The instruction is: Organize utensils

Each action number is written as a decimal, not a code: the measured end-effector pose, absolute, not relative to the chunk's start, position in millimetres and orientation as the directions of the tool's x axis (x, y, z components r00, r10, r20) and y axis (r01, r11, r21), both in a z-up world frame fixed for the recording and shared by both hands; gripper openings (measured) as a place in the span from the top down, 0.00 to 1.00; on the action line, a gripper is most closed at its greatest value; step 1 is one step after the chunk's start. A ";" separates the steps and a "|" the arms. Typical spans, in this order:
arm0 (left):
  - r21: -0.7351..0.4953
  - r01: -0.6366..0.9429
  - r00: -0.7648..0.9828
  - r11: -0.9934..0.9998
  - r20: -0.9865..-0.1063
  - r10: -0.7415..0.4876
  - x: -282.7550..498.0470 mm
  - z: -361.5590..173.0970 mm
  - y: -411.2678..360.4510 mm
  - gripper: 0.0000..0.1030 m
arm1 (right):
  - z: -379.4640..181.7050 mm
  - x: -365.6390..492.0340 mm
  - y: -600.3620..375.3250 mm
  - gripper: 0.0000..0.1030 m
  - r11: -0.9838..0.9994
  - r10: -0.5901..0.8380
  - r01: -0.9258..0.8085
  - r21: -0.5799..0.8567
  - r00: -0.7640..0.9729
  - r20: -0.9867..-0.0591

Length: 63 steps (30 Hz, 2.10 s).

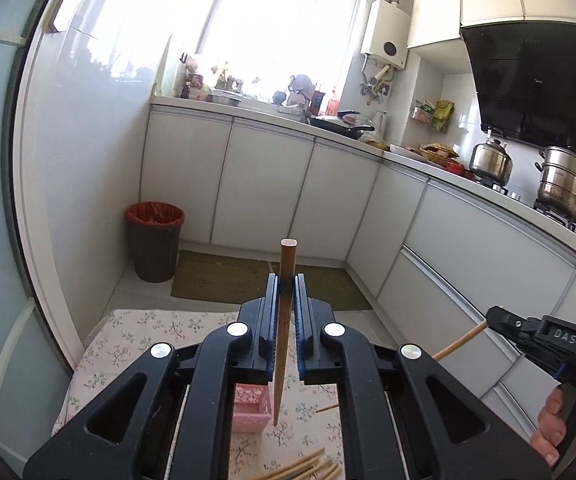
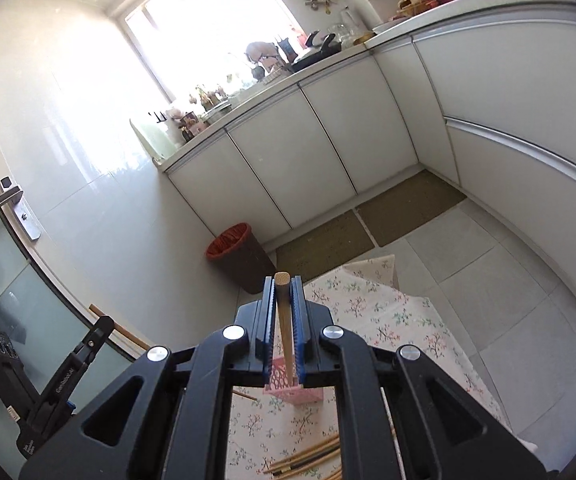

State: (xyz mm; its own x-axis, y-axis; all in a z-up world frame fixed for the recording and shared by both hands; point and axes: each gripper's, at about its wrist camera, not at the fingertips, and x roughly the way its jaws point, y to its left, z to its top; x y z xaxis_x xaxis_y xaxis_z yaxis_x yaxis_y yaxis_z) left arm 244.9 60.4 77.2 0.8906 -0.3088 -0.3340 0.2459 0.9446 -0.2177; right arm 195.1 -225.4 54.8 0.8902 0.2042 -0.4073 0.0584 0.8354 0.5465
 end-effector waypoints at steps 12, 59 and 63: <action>-0.223 0.168 0.873 0.960 -0.419 -0.250 310.8 -13.0 53.9 0.93 | 7.4 268.0 -207.6 0.92 0.831 0.261 0.032 0.556 0.859 -0.440; 0.315 0.810 0.197 0.494 -0.940 0.277 553.8 -266.8 -113.3 0.54 | -118.2 306.9 -342.2 0.92 0.589 0.336 0.188 0.786 0.828 -0.449; 0.345 0.810 0.239 0.474 -0.932 0.271 551.0 -266.0 -111.5 0.53 | -121.4 309.1 -340.1 0.92 0.586 0.346 0.198 0.786 0.816 -0.463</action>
